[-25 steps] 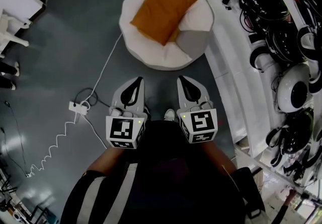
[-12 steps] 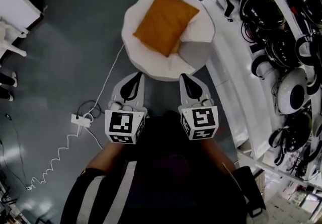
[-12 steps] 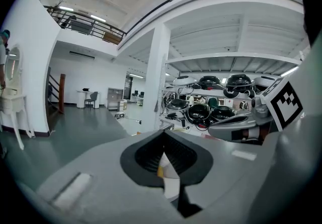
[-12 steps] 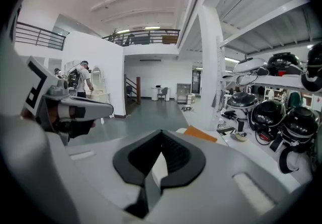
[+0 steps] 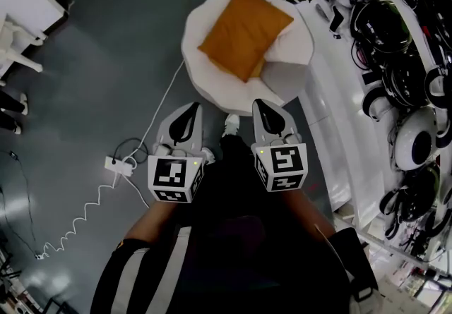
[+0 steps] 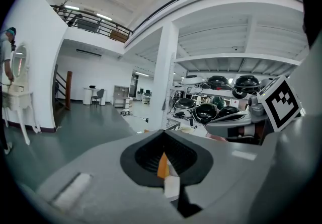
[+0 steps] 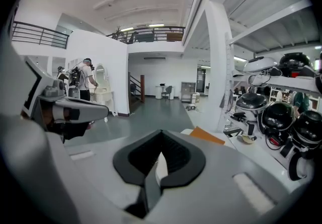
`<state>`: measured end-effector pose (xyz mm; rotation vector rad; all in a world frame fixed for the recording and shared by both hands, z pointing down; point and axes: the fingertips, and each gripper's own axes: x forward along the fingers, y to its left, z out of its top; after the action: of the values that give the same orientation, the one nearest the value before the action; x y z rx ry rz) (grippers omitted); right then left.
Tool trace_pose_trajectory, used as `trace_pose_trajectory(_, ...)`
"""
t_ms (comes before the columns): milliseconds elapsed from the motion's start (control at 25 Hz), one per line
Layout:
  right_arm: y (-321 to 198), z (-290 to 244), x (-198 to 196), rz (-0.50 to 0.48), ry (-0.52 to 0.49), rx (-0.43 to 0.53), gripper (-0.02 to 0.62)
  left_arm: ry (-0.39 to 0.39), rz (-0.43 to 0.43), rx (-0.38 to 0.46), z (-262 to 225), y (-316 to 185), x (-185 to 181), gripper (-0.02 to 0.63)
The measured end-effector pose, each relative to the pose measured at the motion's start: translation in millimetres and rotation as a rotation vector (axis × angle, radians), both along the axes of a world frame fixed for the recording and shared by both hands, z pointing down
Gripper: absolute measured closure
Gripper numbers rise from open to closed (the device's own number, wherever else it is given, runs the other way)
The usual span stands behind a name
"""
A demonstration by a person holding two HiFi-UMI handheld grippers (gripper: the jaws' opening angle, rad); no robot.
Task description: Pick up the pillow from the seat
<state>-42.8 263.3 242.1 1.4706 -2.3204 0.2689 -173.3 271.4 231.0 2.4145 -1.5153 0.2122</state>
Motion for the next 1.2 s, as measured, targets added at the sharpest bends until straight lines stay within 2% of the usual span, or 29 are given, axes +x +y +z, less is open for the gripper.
trace_pose_trajectory(200,-28,2,-17,-0.034,0.000,0.000,0.592,-0.010,-0.038,-0.011,4,-22,-16,0.603)
trace_pose_trajectory(400,-62,8,-15,-0.023,-0.003,-0.017,0.592,-0.026,-0.019,-0.022,8,-57,-13,0.603)
trace_pose_trajectory(840,-151,43,30,0.055,-0.024,-0.108,0.592,-0.086,0.071,-0.081,31,-160,31,0.603)
trace_pose_trajectory(1200,-209,67,72,0.100,-0.077,-0.157,0.592,-0.138,0.129,-0.123,44,-229,77,0.603)
